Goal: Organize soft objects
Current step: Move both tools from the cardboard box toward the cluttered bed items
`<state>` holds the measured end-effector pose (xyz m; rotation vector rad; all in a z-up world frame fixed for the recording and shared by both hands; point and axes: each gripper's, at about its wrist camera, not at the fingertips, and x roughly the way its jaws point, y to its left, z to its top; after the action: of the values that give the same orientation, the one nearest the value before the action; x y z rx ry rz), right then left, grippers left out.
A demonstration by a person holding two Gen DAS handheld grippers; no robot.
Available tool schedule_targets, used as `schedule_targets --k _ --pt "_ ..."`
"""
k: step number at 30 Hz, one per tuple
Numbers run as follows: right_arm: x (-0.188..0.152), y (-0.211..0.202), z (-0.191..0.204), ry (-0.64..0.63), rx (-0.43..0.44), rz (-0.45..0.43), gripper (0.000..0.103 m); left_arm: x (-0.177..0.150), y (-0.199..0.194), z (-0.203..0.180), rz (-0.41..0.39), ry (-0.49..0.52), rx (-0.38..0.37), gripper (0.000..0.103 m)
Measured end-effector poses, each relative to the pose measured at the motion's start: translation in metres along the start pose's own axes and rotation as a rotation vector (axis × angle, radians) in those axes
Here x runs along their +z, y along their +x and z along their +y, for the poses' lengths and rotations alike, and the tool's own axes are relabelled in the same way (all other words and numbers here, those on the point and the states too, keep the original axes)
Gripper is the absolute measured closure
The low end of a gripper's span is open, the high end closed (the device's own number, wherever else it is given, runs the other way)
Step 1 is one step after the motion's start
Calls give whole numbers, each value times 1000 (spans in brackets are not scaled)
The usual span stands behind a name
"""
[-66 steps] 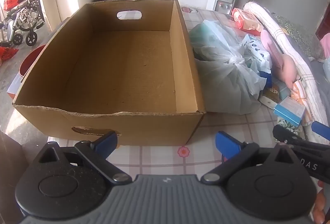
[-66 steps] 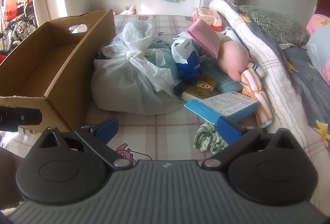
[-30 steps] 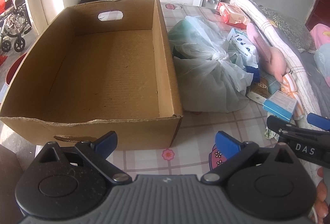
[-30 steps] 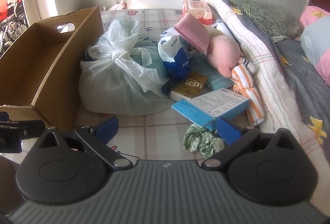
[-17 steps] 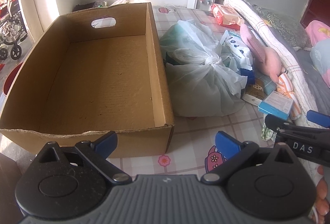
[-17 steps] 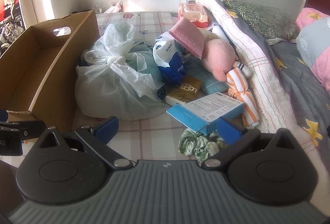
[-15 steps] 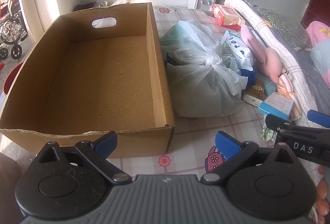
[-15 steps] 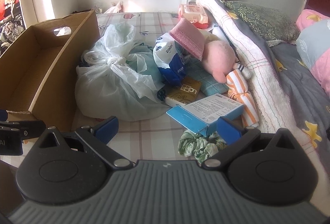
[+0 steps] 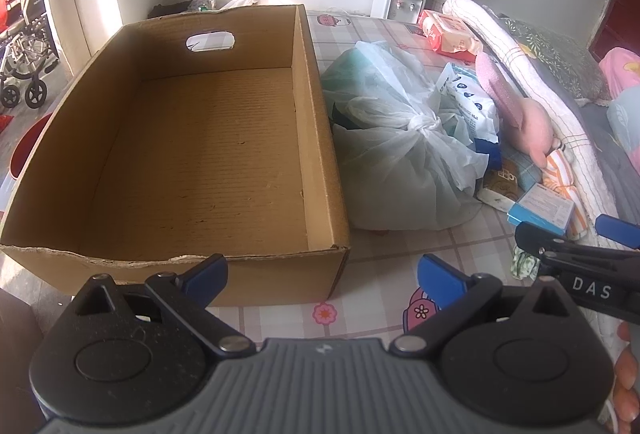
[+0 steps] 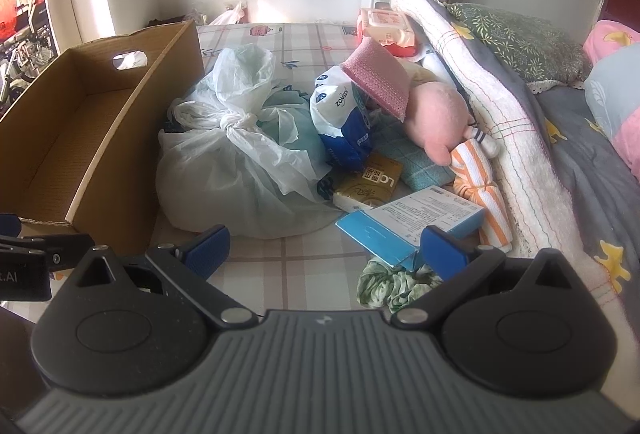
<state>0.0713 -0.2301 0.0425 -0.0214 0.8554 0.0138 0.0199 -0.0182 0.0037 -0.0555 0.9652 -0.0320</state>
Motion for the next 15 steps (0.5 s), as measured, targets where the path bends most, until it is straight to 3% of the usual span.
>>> schedule_targets --k 15 --pt "3 2 1 -3 7 3 1 1 1 2 4 -6 3 1"
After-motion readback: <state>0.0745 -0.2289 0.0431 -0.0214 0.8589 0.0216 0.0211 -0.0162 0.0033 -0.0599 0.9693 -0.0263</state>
